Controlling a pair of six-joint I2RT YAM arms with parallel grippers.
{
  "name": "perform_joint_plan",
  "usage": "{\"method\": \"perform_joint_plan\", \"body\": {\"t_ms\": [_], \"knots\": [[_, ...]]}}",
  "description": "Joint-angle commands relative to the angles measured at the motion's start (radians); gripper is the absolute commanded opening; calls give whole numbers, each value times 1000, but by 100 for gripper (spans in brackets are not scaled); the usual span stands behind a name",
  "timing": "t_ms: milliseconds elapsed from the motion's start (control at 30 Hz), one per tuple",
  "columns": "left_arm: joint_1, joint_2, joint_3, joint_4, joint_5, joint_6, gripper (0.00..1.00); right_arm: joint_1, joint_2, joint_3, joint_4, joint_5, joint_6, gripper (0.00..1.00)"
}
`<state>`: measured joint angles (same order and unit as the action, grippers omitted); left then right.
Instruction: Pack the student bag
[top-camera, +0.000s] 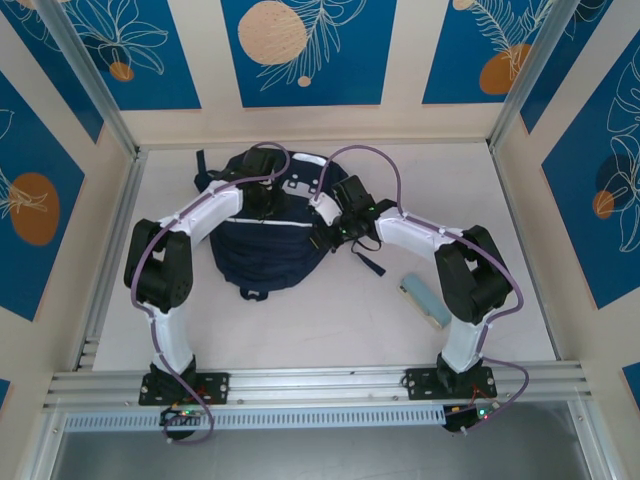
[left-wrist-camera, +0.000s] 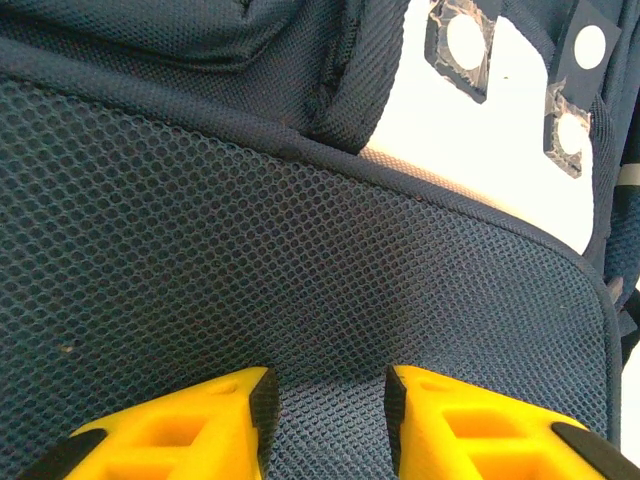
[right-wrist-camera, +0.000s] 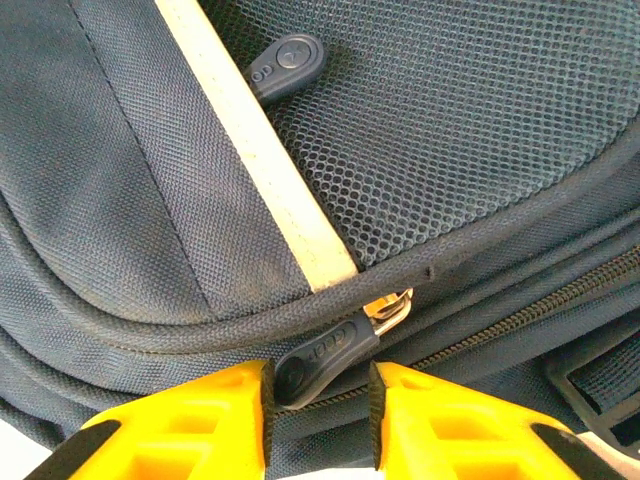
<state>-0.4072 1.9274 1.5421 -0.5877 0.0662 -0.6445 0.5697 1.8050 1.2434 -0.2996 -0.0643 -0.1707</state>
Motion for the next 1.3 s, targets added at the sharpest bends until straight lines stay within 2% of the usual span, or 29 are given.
{"method": "perform_joint_plan", "body": {"t_ms": [0, 167, 267, 533, 700, 933, 1067, 1267], "knots": [[22, 45, -8, -80, -13, 15, 37, -18, 7, 26, 15, 9, -28, 31], [22, 47, -4, -80, -1, 22, 37, -28, 21, 48, 22, -69, -7, 36], [22, 50, -2, -81, 4, 25, 37, -28, 57, 81, 7, -77, -18, 34], [23, 56, -7, -67, 27, 23, 37, -26, 76, 115, -54, -125, -27, 10], [22, 33, -5, -42, 37, 22, 36, -28, 66, 112, -79, -137, -17, 0], [6, -63, -11, 46, 80, 46, 37, -30, 26, 90, -90, -215, 12, 0], [-28, -68, -13, 89, 101, 34, 35, -28, 1, 60, -76, -252, 31, 0], [-90, 67, 44, 4, -21, -15, 21, -27, -36, 13, -39, -267, 53, 0]]}}
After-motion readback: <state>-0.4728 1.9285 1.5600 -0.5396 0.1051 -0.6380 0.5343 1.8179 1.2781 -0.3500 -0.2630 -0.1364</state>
